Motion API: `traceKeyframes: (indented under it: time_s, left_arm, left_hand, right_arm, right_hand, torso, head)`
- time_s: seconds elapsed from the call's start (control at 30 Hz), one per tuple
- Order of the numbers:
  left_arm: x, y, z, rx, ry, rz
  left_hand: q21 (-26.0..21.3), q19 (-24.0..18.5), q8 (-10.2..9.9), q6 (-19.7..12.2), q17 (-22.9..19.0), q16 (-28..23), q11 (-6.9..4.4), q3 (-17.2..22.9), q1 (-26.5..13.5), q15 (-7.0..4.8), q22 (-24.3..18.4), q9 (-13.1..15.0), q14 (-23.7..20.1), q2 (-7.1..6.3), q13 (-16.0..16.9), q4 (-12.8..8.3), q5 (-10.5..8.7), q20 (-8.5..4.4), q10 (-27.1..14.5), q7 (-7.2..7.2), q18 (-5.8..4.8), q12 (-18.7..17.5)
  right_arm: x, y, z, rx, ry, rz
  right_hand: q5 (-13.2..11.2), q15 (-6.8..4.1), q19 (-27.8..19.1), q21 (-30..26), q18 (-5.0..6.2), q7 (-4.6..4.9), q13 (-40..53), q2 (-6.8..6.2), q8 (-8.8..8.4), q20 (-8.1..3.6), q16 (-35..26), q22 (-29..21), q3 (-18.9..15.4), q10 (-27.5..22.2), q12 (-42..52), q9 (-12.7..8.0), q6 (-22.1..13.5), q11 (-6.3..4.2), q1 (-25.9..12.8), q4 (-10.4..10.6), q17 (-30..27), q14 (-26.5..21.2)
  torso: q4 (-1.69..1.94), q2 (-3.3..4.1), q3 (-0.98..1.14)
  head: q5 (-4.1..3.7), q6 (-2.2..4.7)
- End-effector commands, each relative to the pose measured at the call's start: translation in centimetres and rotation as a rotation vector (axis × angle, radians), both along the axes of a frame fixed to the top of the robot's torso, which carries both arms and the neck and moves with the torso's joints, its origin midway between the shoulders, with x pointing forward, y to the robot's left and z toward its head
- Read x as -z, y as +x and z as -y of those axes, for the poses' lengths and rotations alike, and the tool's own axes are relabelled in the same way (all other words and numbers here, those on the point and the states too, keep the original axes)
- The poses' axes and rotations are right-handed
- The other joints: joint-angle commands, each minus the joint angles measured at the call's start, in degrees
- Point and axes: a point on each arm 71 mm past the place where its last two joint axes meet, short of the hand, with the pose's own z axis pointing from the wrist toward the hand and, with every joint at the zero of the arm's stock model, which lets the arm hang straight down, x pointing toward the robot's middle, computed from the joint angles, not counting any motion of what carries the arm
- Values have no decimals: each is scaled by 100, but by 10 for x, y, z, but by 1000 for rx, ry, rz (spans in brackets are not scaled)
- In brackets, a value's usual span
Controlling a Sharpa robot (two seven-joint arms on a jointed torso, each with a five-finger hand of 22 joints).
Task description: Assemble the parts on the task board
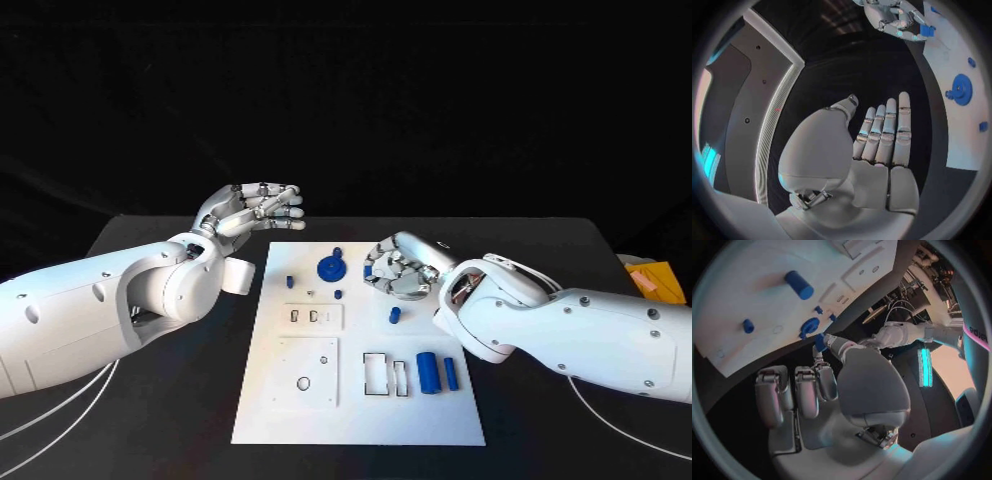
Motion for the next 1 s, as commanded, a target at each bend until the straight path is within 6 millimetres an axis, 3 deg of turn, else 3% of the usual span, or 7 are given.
traceKeyframes:
  time_s: [0.03,0.23,0.43,1.0]
  left_arm:
    - [1,3,2,22,5,12]
    - [3,7,4,21,13,9]
    - [4,8,7,25,14,6]
    - [4,8,11,35,11,5]
  left_hand:
    - [20,27,36,50,18,-6,-20,7,-6,-15,-3,9,32,56,9,0,6,-22,67,167,71,32]
    - [38,47,46,80,40,4,-38,9,-11,-32,0,16,67,56,9,11,6,-36,119,151,73,42]
    - [41,51,47,86,43,6,-40,9,-13,-34,1,17,73,55,9,13,6,-38,127,150,73,44]
    - [46,57,47,91,50,7,-40,5,-20,-37,2,18,81,49,7,20,6,-42,134,153,72,41]
  right_arm:
    - [2,-3,-14,2,-57,27]
    - [10,-7,-41,-37,-87,26]
    - [25,-11,-61,-61,-129,15]
    - [51,-22,-86,-101,-197,-1]
  right_hand:
    - [23,-13,545,-21,-93,-28,455,31,276,-31,25,1391,-8,-18,2,239,13,-2,-16,9,1509,608]
    - [37,-6,540,-30,-90,-15,448,17,275,-27,25,1381,-14,-25,-5,238,-15,7,-33,12,1509,608]
    - [39,-3,536,-37,-88,-10,447,13,274,-25,25,1372,-16,-26,-6,237,-25,11,-39,13,1509,608]
    - [30,6,535,-39,-87,-1,445,-14,282,-18,25,1370,-33,-30,-10,238,-37,20,-67,20,1509,608]
  torso:
    - [30,-70,-27]
    - [28,-120,-58]
    - [25,-135,-74]
    - [19,-121,-67]
  head:
    - [64,-29]
    - [139,-71]
    - [182,-76]
    - [328,-165]
